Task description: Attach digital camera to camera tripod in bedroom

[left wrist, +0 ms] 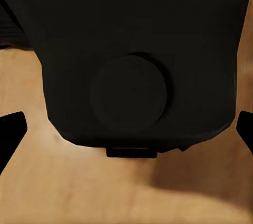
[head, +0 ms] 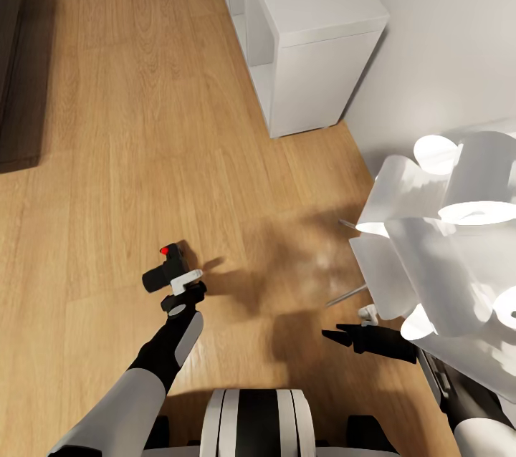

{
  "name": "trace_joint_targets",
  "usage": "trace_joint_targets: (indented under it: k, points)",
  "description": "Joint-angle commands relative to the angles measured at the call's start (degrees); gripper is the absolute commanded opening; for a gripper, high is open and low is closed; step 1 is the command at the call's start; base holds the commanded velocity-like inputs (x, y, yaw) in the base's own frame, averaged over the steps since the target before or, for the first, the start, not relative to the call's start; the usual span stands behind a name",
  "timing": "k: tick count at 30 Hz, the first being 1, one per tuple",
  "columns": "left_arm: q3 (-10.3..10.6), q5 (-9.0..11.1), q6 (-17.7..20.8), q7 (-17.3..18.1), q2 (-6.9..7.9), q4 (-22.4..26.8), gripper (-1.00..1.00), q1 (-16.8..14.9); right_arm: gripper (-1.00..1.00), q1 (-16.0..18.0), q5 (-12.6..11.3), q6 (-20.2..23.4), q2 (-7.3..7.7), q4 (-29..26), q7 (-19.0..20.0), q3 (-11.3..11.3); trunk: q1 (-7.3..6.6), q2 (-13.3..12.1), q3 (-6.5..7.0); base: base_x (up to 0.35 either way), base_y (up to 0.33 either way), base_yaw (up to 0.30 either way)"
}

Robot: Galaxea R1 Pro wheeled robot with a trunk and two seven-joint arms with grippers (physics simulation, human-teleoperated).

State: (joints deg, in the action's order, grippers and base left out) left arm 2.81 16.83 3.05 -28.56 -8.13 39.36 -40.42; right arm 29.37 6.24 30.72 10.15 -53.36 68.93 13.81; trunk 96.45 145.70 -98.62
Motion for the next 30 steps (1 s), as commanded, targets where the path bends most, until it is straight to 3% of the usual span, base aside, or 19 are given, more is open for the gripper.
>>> trace_joint_targets:
  k: [1, 30]
  points:
    - [0.26, 0.24, 0.29, -0.44, 0.04, 0.11, 1.0, -0.01, 1.0, 0.04, 0.44, 0.49, -0.04, -0.07, 0.42, 0.18, 0.0, 0.01, -0.03, 0.058, 0.0, 0.0]
    - [0.26, 0.27, 0.29, -0.44, 0.08, 0.19, 1.0, -0.02, 1.0, 0.0, 0.44, 0.49, -0.04, -0.07, 0.51, 0.25, 0.0, 0.01, -0.03, 0.026, 0.0, 0.0]
